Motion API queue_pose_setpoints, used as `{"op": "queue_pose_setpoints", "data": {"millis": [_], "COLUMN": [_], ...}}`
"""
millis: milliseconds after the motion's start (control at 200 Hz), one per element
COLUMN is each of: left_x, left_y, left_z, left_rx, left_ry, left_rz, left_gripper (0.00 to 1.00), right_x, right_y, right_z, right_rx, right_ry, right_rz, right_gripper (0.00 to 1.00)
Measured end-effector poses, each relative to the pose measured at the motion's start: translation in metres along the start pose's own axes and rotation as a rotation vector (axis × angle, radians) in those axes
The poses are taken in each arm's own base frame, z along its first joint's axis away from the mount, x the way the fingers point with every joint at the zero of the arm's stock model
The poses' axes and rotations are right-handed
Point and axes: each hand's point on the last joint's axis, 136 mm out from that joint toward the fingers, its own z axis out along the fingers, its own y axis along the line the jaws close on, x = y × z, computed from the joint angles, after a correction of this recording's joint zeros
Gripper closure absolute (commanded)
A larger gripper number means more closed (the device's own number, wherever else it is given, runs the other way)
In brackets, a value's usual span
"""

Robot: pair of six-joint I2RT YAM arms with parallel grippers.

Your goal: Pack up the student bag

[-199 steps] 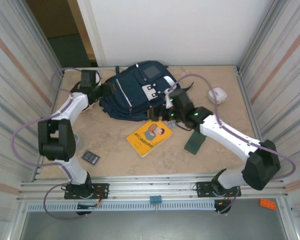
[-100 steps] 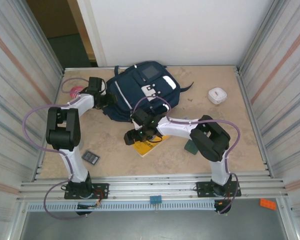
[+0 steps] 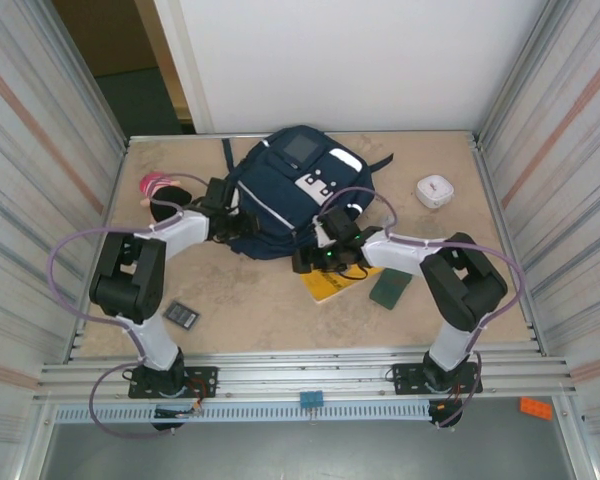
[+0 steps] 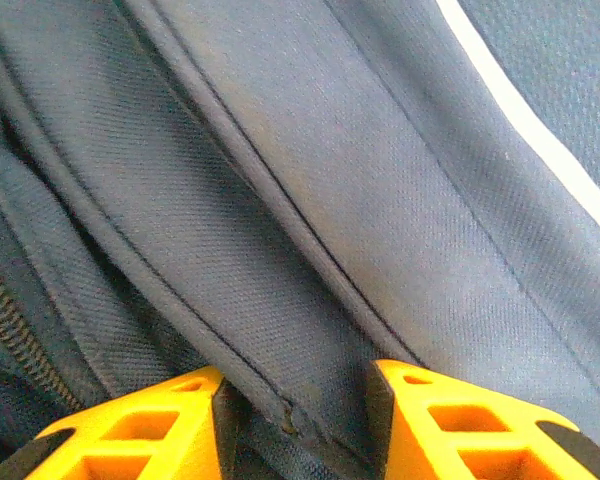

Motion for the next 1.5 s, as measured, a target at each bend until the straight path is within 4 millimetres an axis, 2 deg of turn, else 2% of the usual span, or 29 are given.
{"op": "queue_pose_setpoints", "data": {"millis": [266, 366, 451, 546, 621, 717, 817, 872, 947, 1097, 1233, 1503], "left_x": [0.066, 0.091, 0.102, 0.096, 0.076, 0.046, 0.027, 0.029, 0.04, 0.061, 0.062, 0.06], "left_y": [-0.042, -0.058, -0.068, -0.074, -0.082, -0.096, -0.105, -0.109, -0.115, -0.117, -0.12, -0.125], "left_z": [-0.014, -0.026, -0.041, -0.064, -0.088, -0.115, -0.128, -0.125, -0.112, -0.074, -0.048, -0.028], "left_rx": [0.021, 0.049, 0.072, 0.1, 0.137, 0.202, 0.249, 0.273, 0.31, 0.382, 0.407, 0.434], "left_ry": [0.047, 0.071, 0.083, 0.045, -0.022, -0.117, -0.178, -0.179, -0.155, -0.09, -0.104, -0.139], "left_rz": [0.043, 0.064, 0.096, 0.136, 0.208, 0.352, 0.581, 0.742, 0.963, 1.274, 1.441, 1.636], "left_gripper": [0.57, 0.47, 0.39, 0.32, 0.28, 0.25, 0.26, 0.26, 0.26, 0.26, 0.25, 0.22], "right_x": [-0.016, -0.022, -0.023, -0.016, -0.008, -0.013, -0.032, -0.04, -0.043, -0.028, -0.022, -0.03], "right_y": [-0.078, -0.103, -0.11, -0.109, -0.105, -0.091, -0.069, -0.056, -0.043, -0.037, -0.039, -0.035], "right_z": [-0.041, -0.055, -0.062, -0.067, -0.077, -0.102, -0.137, -0.153, -0.165, -0.158, -0.151, -0.153], "right_rx": [0.024, 0.015, 0.01, 0.017, 0.023, 0.011, -0.035, -0.067, -0.096, -0.109, -0.098, -0.106], "right_ry": [-0.067, -0.086, -0.082, -0.058, -0.038, -0.092, -0.222, -0.299, -0.369, -0.392, -0.385, -0.422], "right_rz": [0.135, 0.199, 0.214, 0.224, 0.238, 0.239, 0.224, 0.214, 0.199, 0.214, 0.239, 0.232], "right_gripper": [0.23, 0.23, 0.22, 0.22, 0.22, 0.22, 0.22, 0.22, 0.22, 0.21, 0.21, 0.21]}}
